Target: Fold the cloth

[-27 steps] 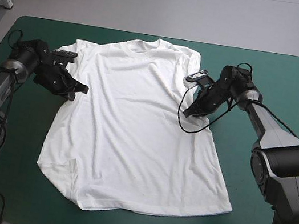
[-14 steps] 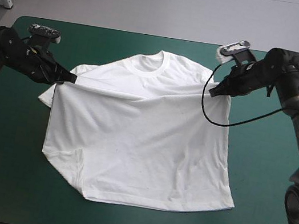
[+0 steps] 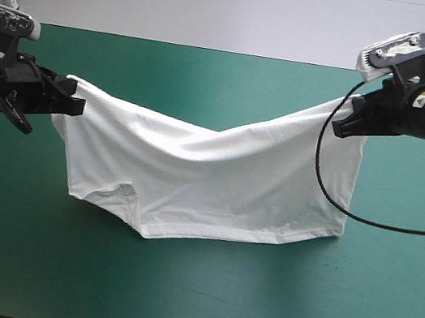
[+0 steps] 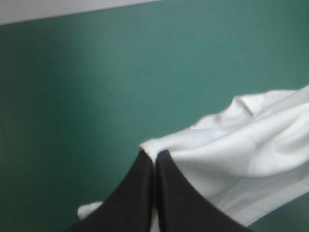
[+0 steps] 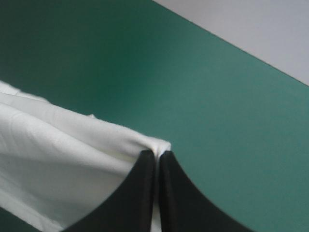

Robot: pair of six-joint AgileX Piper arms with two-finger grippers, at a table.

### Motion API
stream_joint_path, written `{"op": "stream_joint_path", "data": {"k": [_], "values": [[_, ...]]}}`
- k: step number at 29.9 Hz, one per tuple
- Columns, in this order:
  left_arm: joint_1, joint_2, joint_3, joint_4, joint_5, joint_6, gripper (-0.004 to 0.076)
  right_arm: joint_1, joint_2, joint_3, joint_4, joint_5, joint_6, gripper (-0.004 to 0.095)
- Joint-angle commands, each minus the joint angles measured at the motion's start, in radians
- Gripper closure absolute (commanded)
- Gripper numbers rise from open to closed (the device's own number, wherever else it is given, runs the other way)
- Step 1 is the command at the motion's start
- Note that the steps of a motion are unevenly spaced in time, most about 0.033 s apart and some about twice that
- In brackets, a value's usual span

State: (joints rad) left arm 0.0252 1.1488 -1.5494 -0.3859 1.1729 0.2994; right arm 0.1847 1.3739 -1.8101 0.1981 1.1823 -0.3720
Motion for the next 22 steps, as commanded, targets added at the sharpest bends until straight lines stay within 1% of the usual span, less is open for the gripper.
{"op": "stream_joint_path", "data": {"k": [1,6,11,15,18,22], "values": [[-0.007,-0.049,-0.091,-0.105,-0.044,0.022,0.0733,-0.008,-0.099,-0.026,-0.023,-0.058,0.017,0.0921],[-0.009,-0.059,-0.188,-0.148,-0.013,0.029,0.0733,-0.008,-0.170,-0.026,-0.066,-0.104,0.054,0.0922],[-0.009,-0.059,-0.218,-0.144,-0.012,0.029,0.0733,-0.008,-0.172,-0.026,-0.103,-0.134,0.081,0.0922],[-0.009,-0.020,-0.218,-0.138,-0.038,0.029,0.0733,-0.008,-0.135,-0.026,-0.141,-0.179,0.093,0.0925],[-0.009,0.040,-0.241,-0.138,-0.065,0.029,0.0733,-0.008,-0.085,-0.044,-0.170,-0.186,0.108,0.0925],[-0.009,0.161,-0.332,-0.138,-0.102,0.032,0.0733,-0.015,0.028,-0.139,-0.189,-0.208,0.110,0.0925]]}}
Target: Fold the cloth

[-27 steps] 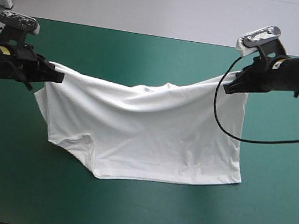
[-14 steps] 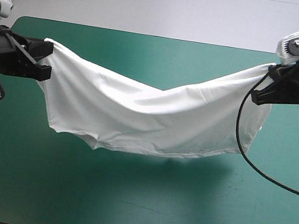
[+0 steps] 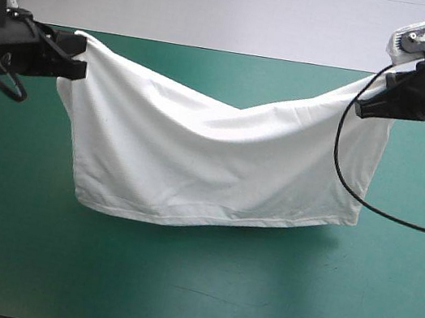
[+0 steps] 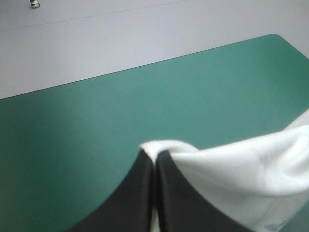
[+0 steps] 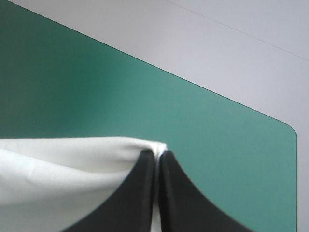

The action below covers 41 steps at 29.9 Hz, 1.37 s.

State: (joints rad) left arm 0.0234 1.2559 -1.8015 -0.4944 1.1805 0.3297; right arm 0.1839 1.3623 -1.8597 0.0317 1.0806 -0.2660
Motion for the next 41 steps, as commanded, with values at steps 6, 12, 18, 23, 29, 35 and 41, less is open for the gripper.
{"op": "stream_joint_path", "data": {"k": [6,12,18,23,29,35,41], "values": [[-0.007,0.301,-0.362,-0.047,-0.150,0.010,0.0733,-0.074,0.262,-0.345,0.044,-0.178,-0.006,0.0925],[-0.007,0.566,-0.687,-0.081,-0.161,0.008,0.0733,-0.218,0.496,-0.560,0.379,-0.229,-0.131,0.0925],[-0.007,0.758,-0.850,-0.086,-0.153,0.008,0.0733,-0.287,0.628,-0.590,0.498,-0.260,-0.198,0.0925],[-0.007,0.843,-0.850,-0.092,-0.011,-0.013,0.0733,-0.292,0.692,-0.590,0.510,-0.198,-0.208,0.0925],[-0.007,0.888,-0.850,-0.093,0.108,-0.062,0.0733,-0.292,0.733,-0.575,0.529,-0.065,-0.217,0.0925],[-0.016,0.886,-0.829,-0.089,0.110,-0.131,0.0733,-0.292,0.721,-0.433,0.529,0.032,-0.233,0.0925],[-0.068,0.805,-0.639,0.009,0.110,-0.133,0.0733,-0.292,0.643,-0.218,0.513,0.051,-0.288,0.0925]]}}
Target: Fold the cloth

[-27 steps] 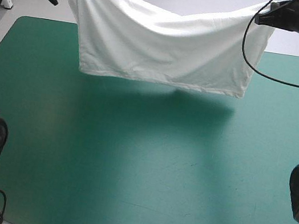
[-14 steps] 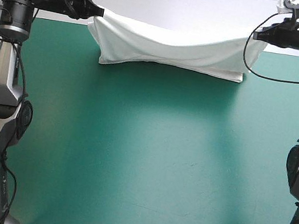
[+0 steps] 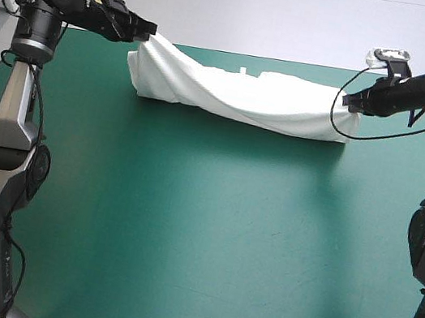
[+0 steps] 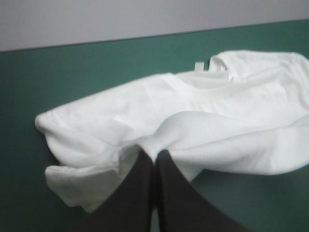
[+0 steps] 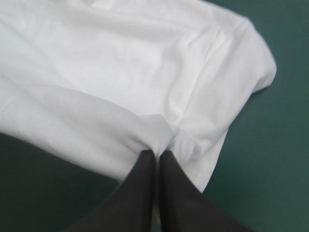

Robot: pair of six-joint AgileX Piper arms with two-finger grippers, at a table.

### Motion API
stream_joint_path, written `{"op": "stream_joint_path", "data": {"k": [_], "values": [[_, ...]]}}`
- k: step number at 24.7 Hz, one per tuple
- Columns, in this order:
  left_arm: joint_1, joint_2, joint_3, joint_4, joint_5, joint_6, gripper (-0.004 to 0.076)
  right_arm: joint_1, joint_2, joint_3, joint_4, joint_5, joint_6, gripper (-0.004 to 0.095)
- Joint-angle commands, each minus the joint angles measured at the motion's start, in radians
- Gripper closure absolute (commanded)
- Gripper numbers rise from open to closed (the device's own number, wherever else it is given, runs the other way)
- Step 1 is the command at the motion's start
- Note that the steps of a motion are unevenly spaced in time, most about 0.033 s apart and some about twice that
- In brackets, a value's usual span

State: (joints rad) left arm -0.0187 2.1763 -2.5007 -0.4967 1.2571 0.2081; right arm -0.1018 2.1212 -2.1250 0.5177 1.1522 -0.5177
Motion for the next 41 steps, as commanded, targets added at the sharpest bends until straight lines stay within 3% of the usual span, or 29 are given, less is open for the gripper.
{"op": "stream_joint_path", "data": {"k": [1,8,11,17,27,41], "values": [[-0.034,-0.135,0.105,0.027,0.034,-0.011,0.0733,-0.006,-0.134,0.084,0.025,-0.020,-0.041,0.0925],[-0.034,-0.364,0.579,0.076,0.032,0.047,0.0733,-0.006,-0.271,0.301,-0.044,-0.028,-0.042,0.0925],[-0.034,-0.492,0.866,0.114,0.030,0.096,0.0733,-0.006,-0.338,0.458,-0.074,-0.034,-0.042,0.0925],[-0.034,-0.583,1.107,0.116,0.030,0.139,0.0733,0.036,-0.420,0.714,-0.151,0.021,-0.031,0.0925],[-0.034,-0.713,1.371,0.158,-0.007,0.163,0.0733,0.044,-0.532,0.953,-0.185,0.073,-0.025,0.0925],[-0.034,-0.760,1.457,0.168,-0.025,0.173,0.0733,0.044,-0.608,1.038,-0.205,0.058,-0.025,0.0905]]}}
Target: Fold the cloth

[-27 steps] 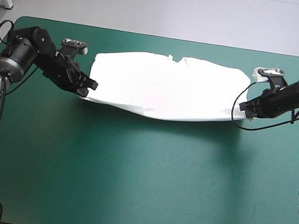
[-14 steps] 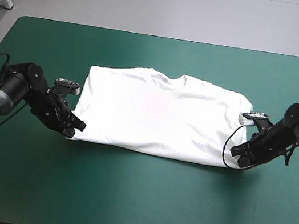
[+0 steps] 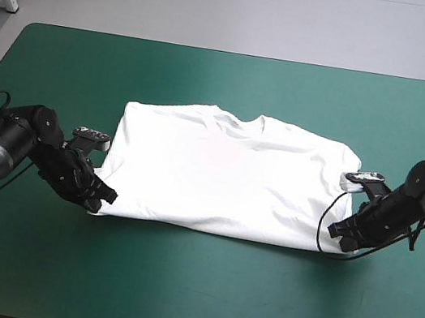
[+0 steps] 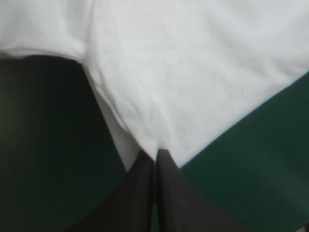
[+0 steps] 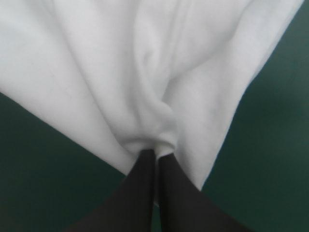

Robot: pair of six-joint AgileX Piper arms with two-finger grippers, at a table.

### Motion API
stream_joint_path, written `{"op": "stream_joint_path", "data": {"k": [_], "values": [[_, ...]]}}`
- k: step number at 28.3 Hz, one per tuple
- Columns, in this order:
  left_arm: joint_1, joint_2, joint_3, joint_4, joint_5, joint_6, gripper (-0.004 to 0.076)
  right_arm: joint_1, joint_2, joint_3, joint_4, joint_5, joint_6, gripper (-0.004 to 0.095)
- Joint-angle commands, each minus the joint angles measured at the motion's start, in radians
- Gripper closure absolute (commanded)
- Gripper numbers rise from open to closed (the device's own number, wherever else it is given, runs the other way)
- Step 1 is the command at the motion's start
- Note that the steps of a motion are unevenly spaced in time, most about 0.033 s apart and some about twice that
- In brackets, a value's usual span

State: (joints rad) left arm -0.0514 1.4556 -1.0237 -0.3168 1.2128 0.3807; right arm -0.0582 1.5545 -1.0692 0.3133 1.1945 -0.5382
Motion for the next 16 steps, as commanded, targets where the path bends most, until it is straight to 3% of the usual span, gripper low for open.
{"op": "stream_joint_path", "data": {"k": [1,6,10,16], "values": [[-0.001,-0.039,-0.020,-0.007,0.019,0.000,0.0733,0.001,-0.041,-0.017,0.000,0.017,0.001,0.0881],[-0.001,-0.039,-0.020,0.020,0.034,-0.005,0.0716,0.001,-0.041,-0.017,-0.005,0.022,0.025,0.0661],[-0.001,-0.039,-0.020,0.016,0.048,-0.005,0.0646,0.001,-0.046,-0.019,-0.028,0.022,0.049,0.0506],[-0.001,-0.069,-0.022,0.014,0.063,-0.003,0.0477,0.001,-0.092,-0.019,-0.038,0.021,0.055,0.0490]]}}
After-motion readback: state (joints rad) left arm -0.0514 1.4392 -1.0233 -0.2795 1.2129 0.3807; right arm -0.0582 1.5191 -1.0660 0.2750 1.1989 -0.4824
